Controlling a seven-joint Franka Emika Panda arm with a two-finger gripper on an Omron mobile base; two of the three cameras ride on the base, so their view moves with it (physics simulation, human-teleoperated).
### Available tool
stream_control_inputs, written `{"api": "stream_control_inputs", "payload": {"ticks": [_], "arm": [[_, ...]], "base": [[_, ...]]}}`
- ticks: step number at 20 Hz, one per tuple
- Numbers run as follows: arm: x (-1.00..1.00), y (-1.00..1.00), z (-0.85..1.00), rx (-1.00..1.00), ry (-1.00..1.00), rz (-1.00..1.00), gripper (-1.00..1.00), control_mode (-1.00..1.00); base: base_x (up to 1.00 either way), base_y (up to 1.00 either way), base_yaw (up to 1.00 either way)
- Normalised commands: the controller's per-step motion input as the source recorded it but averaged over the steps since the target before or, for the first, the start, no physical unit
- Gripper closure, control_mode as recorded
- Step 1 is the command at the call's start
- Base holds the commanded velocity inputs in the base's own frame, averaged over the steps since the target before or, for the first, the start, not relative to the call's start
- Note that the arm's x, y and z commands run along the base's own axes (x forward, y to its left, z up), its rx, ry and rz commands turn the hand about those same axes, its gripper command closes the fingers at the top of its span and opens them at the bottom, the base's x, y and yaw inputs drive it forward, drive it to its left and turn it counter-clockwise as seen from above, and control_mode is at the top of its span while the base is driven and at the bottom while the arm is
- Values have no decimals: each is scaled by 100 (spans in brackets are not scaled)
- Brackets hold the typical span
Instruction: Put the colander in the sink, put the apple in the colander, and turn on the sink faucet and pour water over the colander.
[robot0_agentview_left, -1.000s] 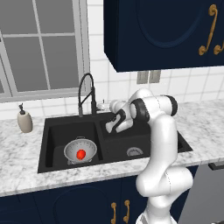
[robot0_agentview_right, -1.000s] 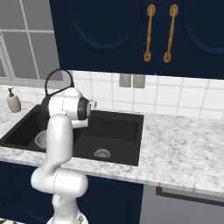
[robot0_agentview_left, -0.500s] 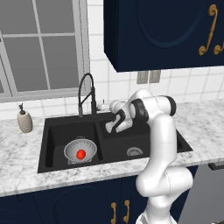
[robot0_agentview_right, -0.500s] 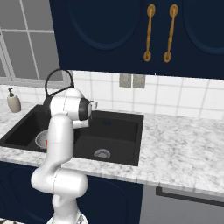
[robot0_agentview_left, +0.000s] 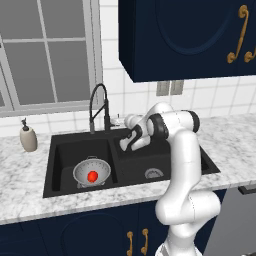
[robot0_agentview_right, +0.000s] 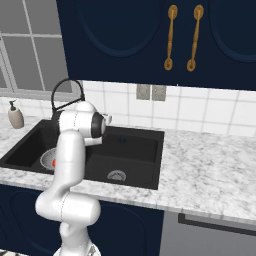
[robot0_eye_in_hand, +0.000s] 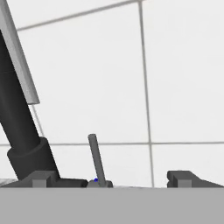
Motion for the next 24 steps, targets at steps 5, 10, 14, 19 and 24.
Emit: {"api": "stream_control_inputs", "payload": {"ticks": [5, 10, 14, 19, 24], "arm": [[21, 8, 0, 0, 0, 0, -100, -100], [14, 9, 0, 0, 0, 0, -100, -100], [10, 11, 0, 0, 0, -1, -100, -100], [11, 12, 0, 0, 0, -4, -100, -100], [9, 14, -3, 0, 0, -5, -100, -100]], "base": [[0, 0, 0], [0, 0, 0], [0, 0, 0], [0, 0, 0], [0, 0, 0]]}}
